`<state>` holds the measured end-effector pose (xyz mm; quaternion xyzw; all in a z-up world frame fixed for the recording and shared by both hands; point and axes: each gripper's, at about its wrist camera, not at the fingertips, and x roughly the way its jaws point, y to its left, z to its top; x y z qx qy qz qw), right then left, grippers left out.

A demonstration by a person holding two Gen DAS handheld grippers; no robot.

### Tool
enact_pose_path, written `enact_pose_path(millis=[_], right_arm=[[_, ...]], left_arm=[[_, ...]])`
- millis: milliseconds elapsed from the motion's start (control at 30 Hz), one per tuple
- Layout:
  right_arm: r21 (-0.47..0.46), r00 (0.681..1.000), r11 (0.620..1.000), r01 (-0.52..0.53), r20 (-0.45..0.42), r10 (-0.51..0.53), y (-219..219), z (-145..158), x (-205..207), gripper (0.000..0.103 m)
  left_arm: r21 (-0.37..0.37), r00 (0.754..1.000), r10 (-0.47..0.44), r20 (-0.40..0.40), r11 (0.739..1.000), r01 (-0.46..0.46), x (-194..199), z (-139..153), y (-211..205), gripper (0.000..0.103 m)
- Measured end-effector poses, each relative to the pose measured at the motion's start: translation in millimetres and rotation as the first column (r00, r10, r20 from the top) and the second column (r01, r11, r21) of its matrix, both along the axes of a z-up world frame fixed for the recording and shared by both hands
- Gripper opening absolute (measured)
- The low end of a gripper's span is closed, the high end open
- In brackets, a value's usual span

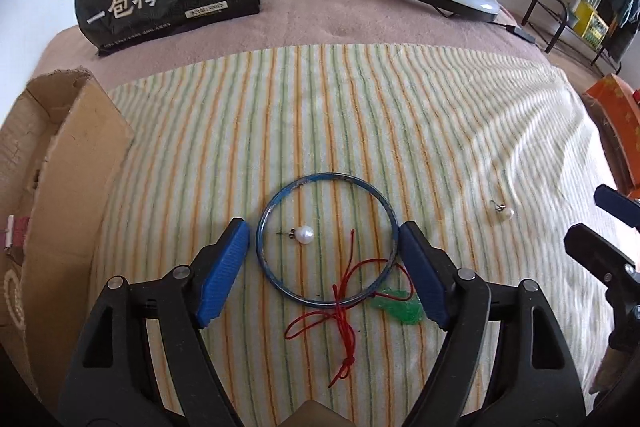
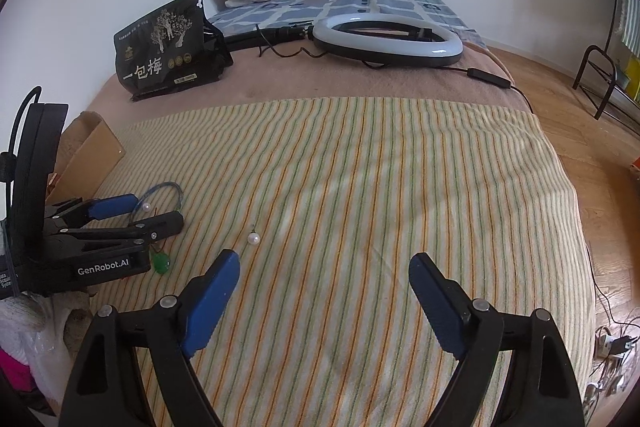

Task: Organize jewelry
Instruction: 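Grasp the blue bangle with the left gripper while the right gripper grasps the pearl earring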

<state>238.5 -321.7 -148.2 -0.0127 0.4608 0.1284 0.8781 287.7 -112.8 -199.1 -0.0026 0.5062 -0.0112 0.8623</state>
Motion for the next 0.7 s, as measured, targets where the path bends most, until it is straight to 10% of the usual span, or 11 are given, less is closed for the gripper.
enact_pose_path(millis=[700], right_arm=[[-0.048, 0.985, 0.985, -0.168, -0.051, 0.165, 52.9, -22.0, 13.9, 0.034]], left_arm=[[-0.045, 1.000, 0.007, 0.005, 0.999, -0.007, 0.6, -2.7, 13.7, 0.074]])
